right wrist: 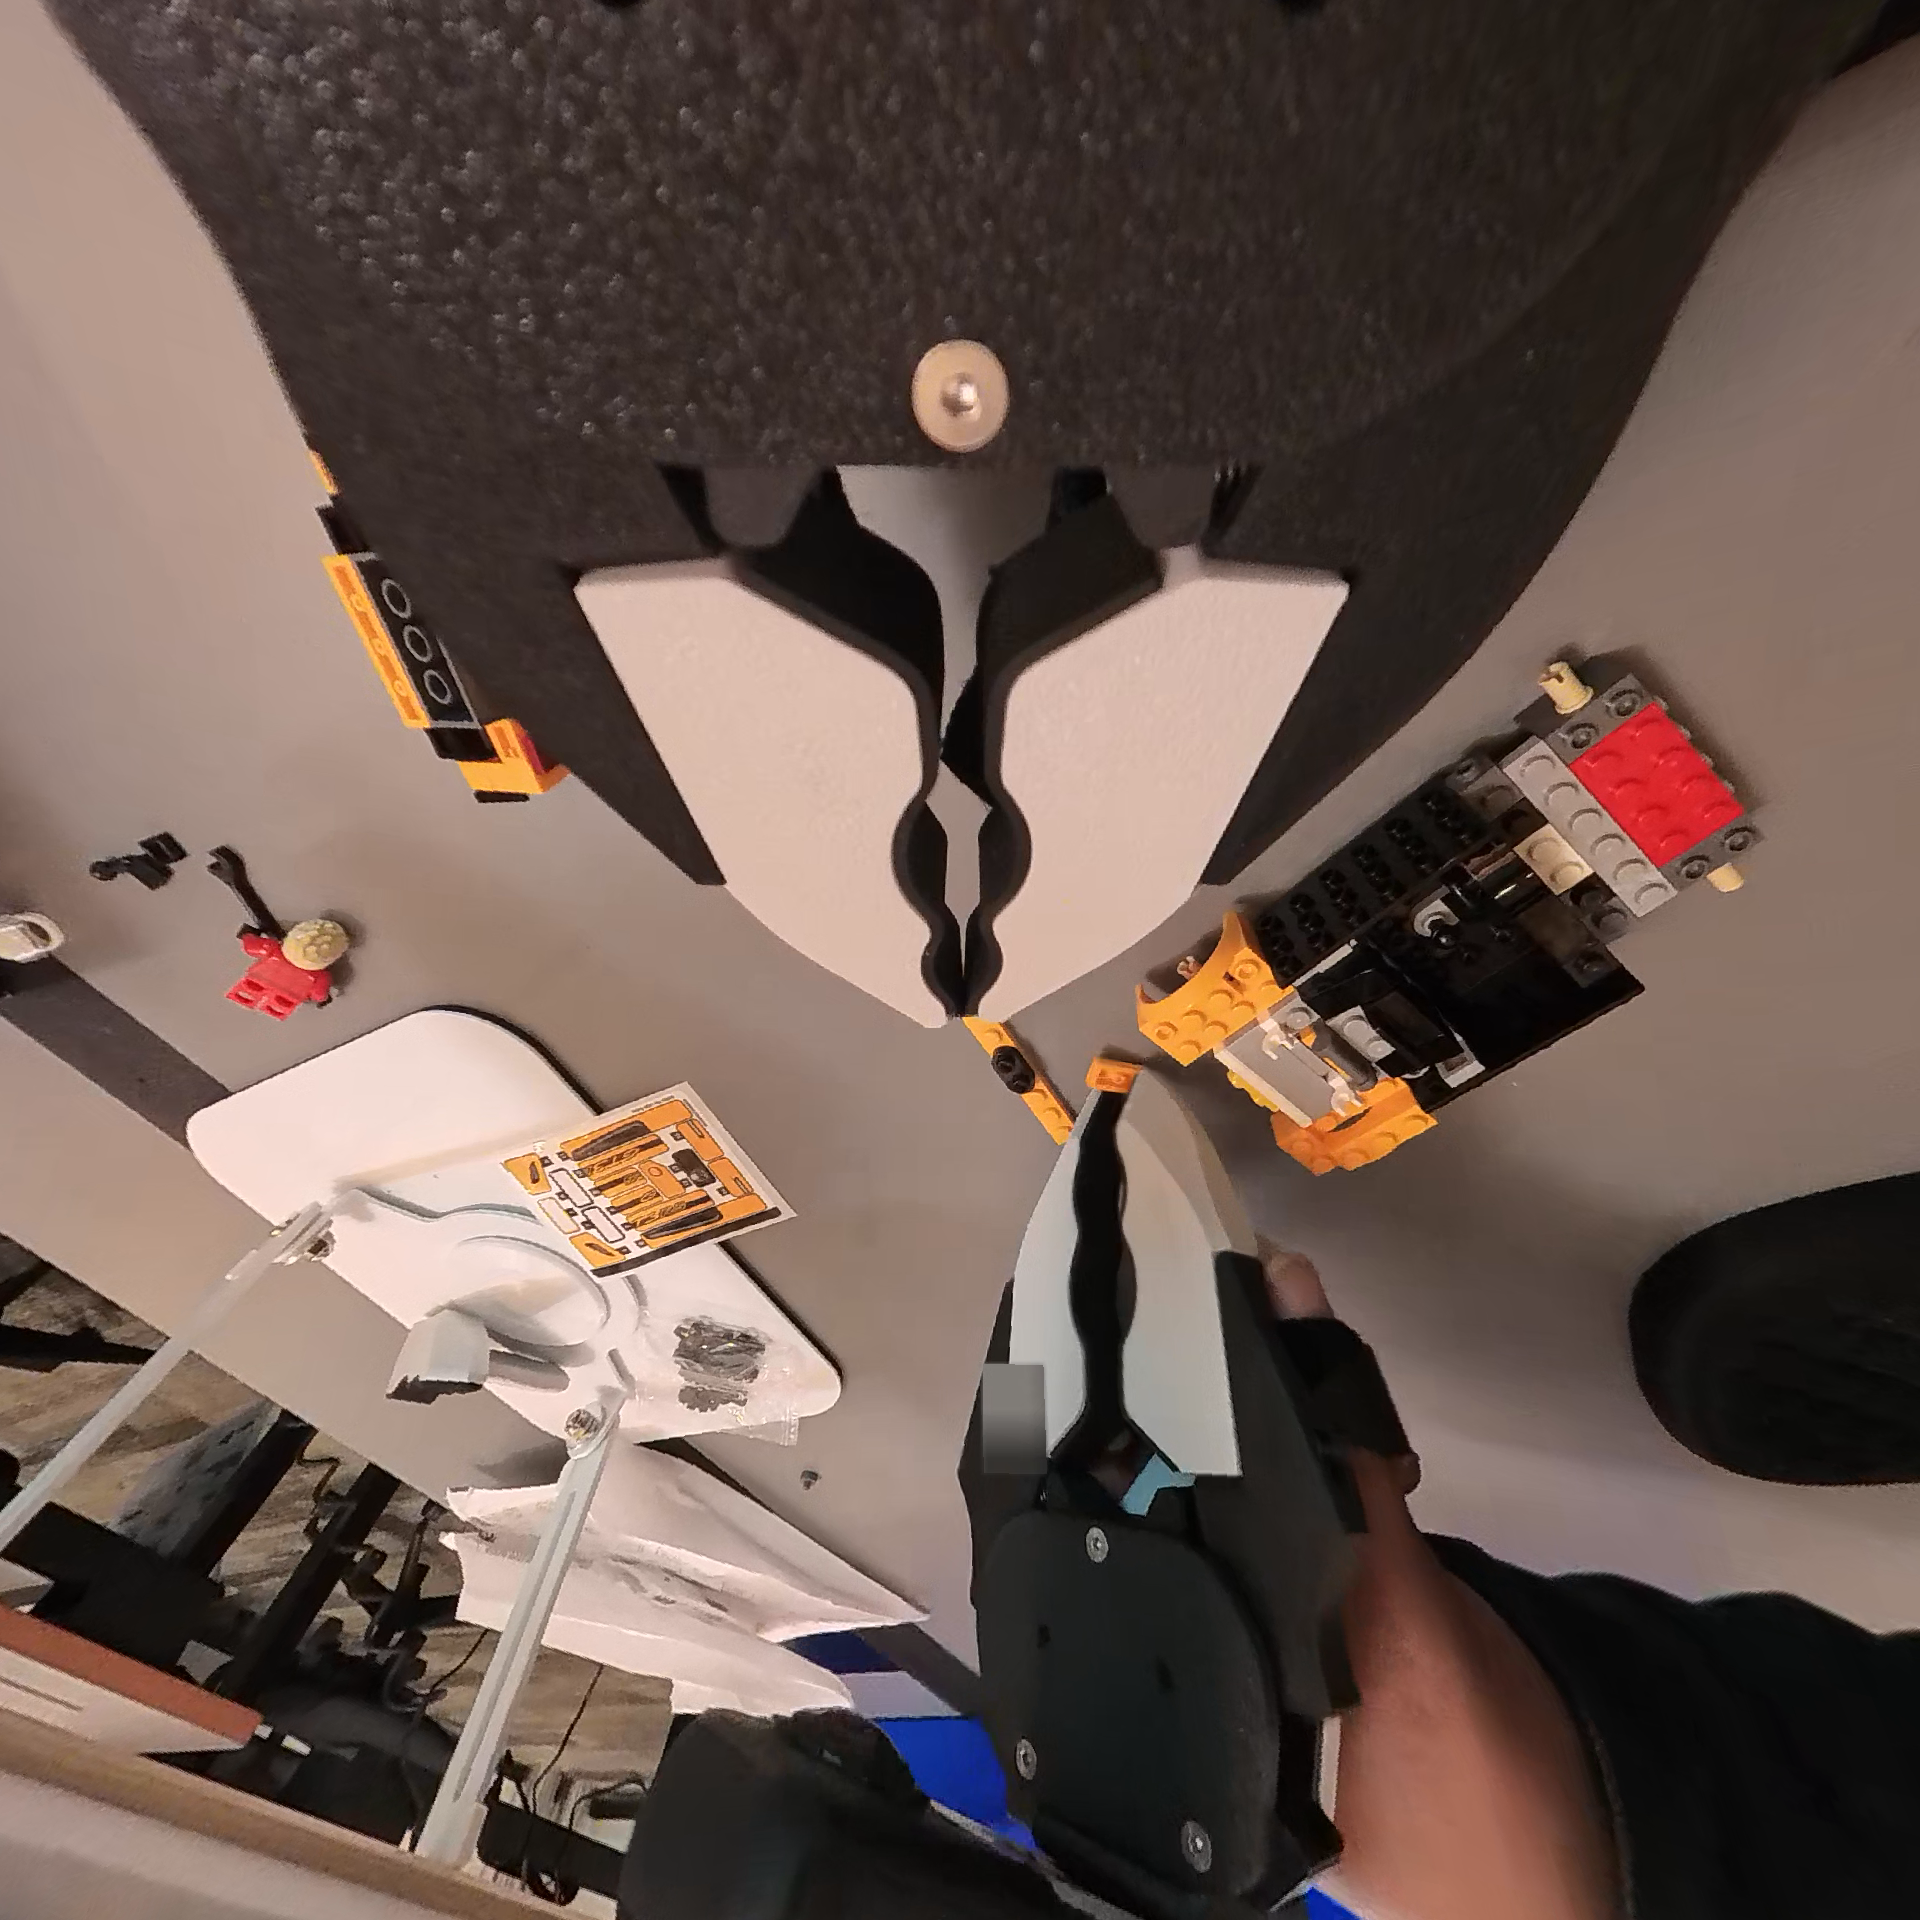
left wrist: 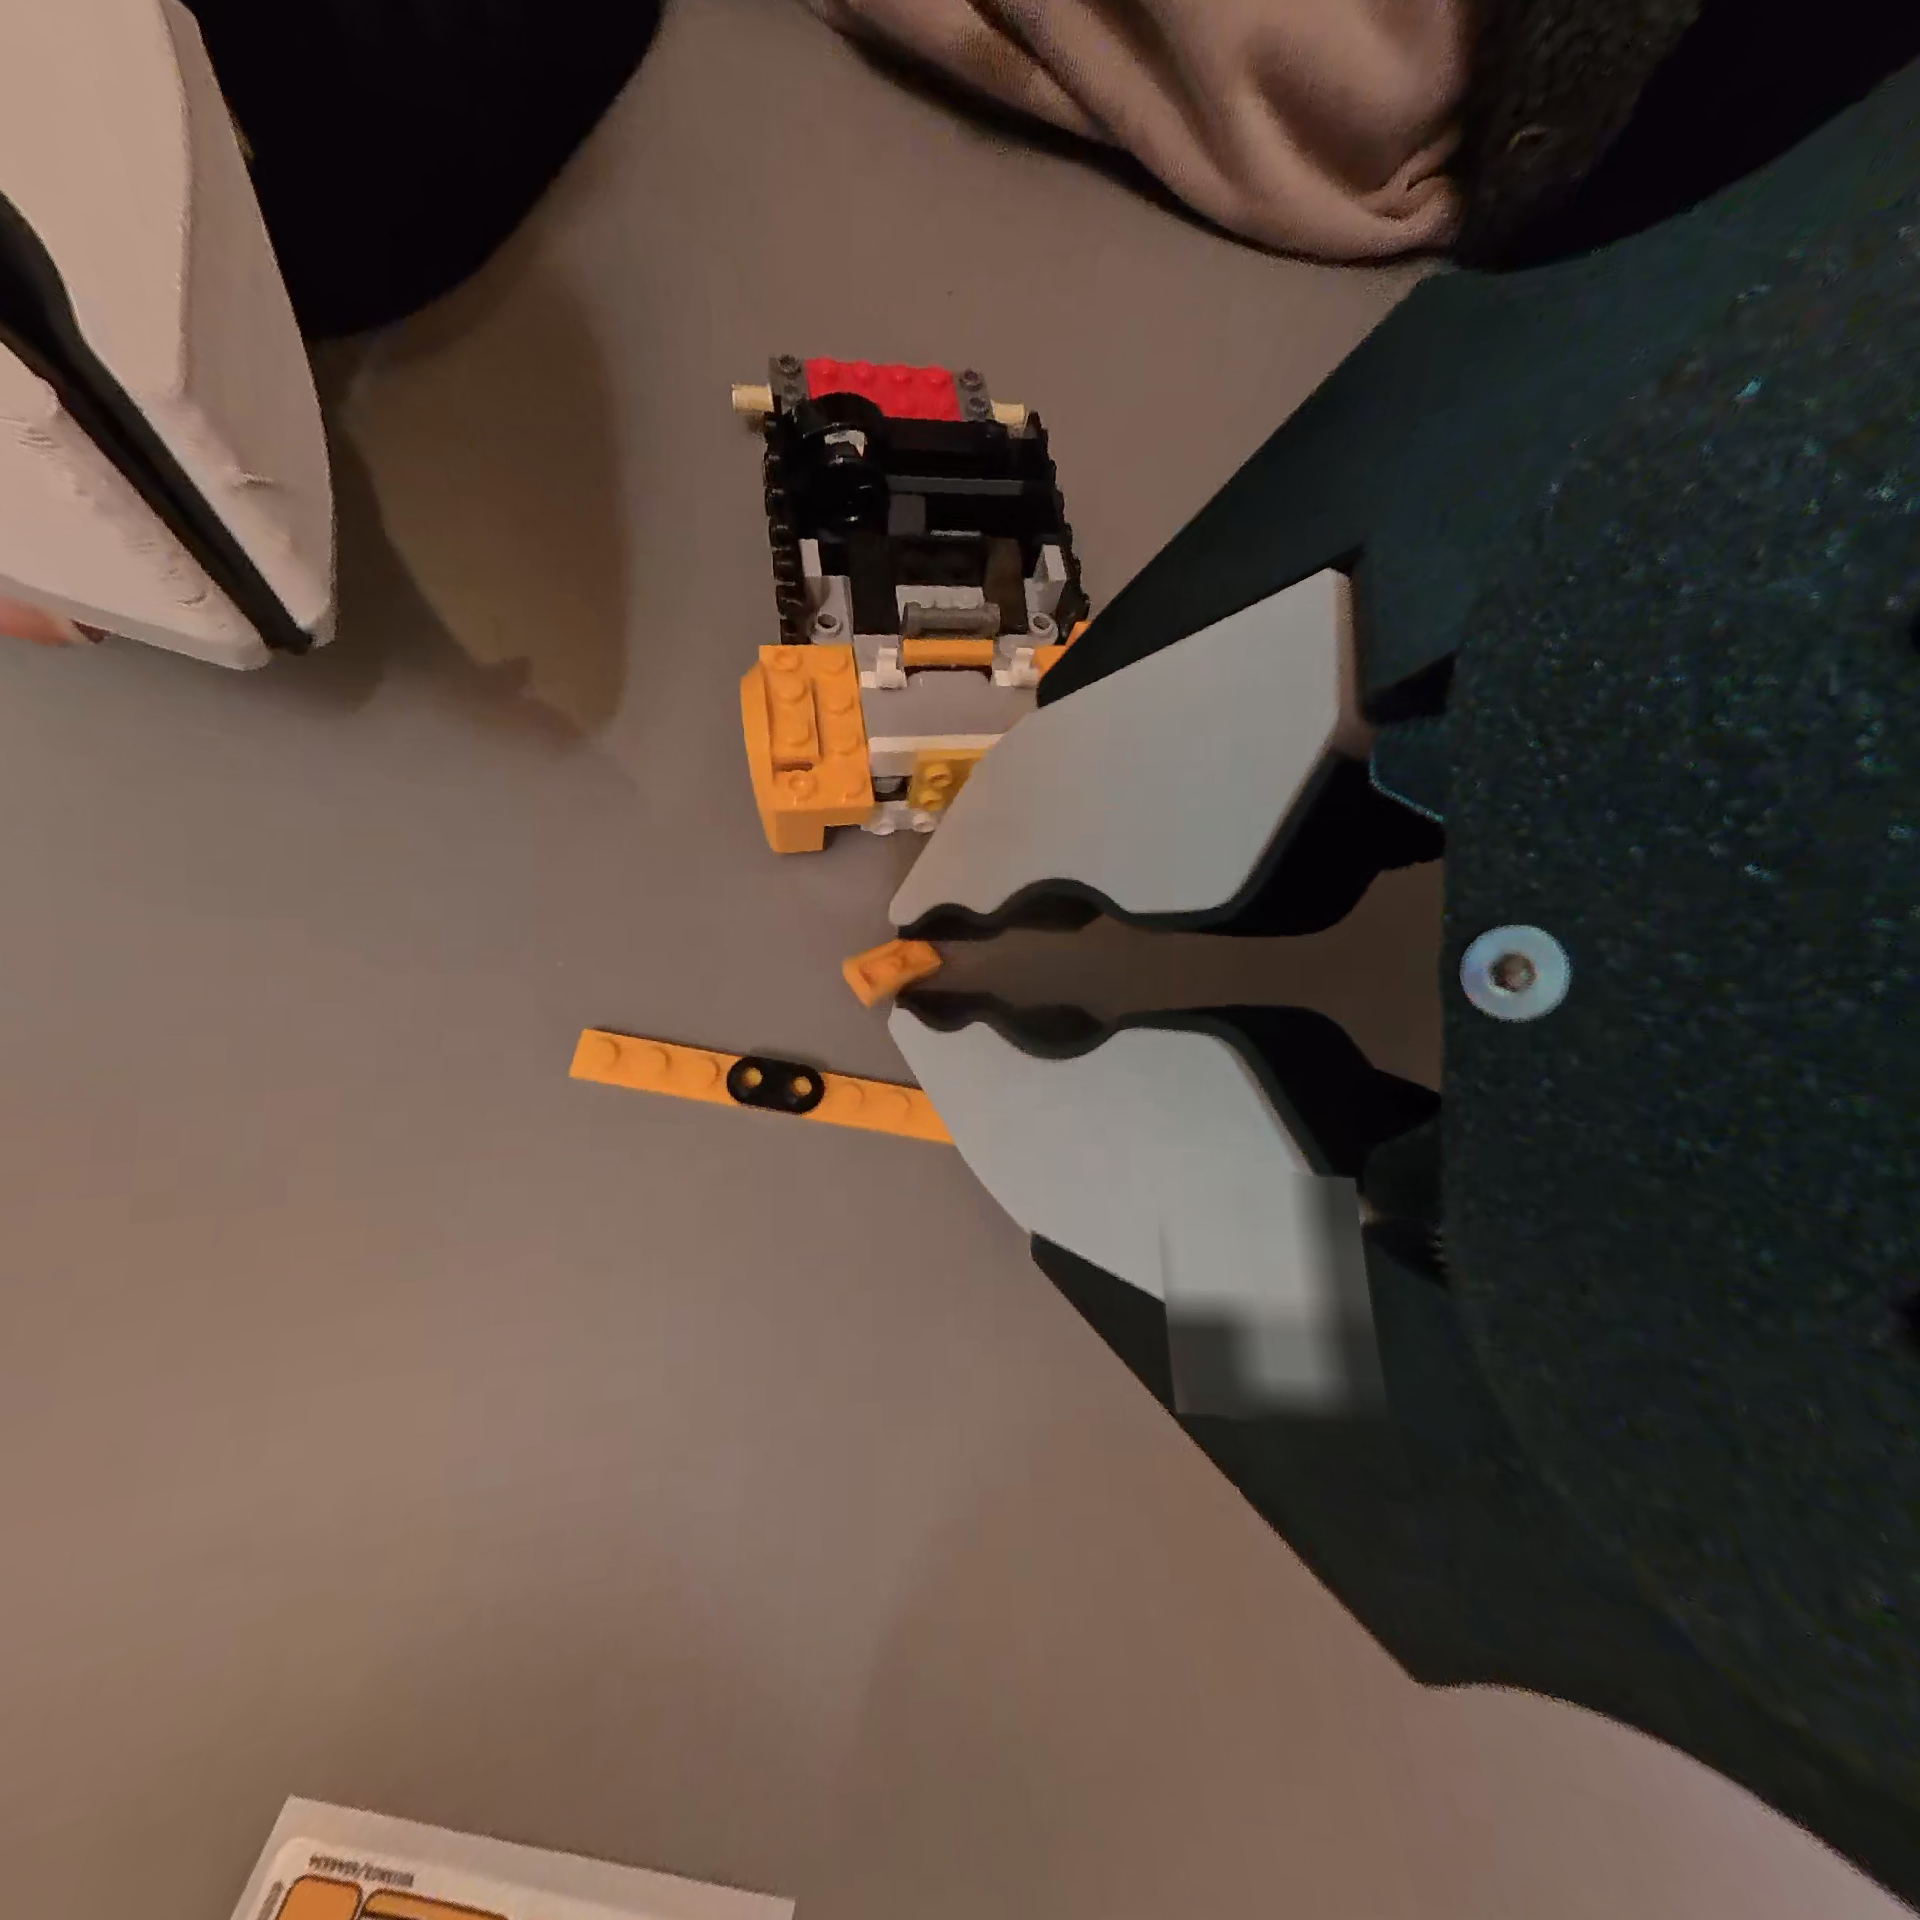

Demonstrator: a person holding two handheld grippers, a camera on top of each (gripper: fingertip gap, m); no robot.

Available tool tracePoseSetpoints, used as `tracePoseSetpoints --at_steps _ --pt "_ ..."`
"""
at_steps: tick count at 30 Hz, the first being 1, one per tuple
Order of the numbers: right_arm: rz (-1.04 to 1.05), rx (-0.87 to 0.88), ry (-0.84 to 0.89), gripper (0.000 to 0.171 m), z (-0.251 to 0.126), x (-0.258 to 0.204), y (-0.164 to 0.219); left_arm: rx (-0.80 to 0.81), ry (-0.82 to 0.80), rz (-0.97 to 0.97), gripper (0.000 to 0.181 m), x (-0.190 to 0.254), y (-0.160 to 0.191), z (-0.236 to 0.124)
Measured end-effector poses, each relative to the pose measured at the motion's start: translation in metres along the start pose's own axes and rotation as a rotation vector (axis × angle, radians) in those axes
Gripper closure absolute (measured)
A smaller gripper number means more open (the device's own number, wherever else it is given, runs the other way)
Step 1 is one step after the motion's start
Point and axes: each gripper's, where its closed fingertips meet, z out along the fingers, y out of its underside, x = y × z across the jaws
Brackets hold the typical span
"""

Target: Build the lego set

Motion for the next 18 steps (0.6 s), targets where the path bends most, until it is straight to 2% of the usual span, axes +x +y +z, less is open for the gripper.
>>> tracePoseSetpoints --at_steps 9,18 --pt "-0.003 -0.004 -0.009 0.171 0.001 -0.002 0.001 0.114 -0.119 0.116 0.178 0.004 -0.004 -0.003" --pt "0.02 0.01 -0.049 0.17 0.001 -0.008 -0.003 0.173 -0.362 0.258 0.178 0.008 -0.014 -0.023"
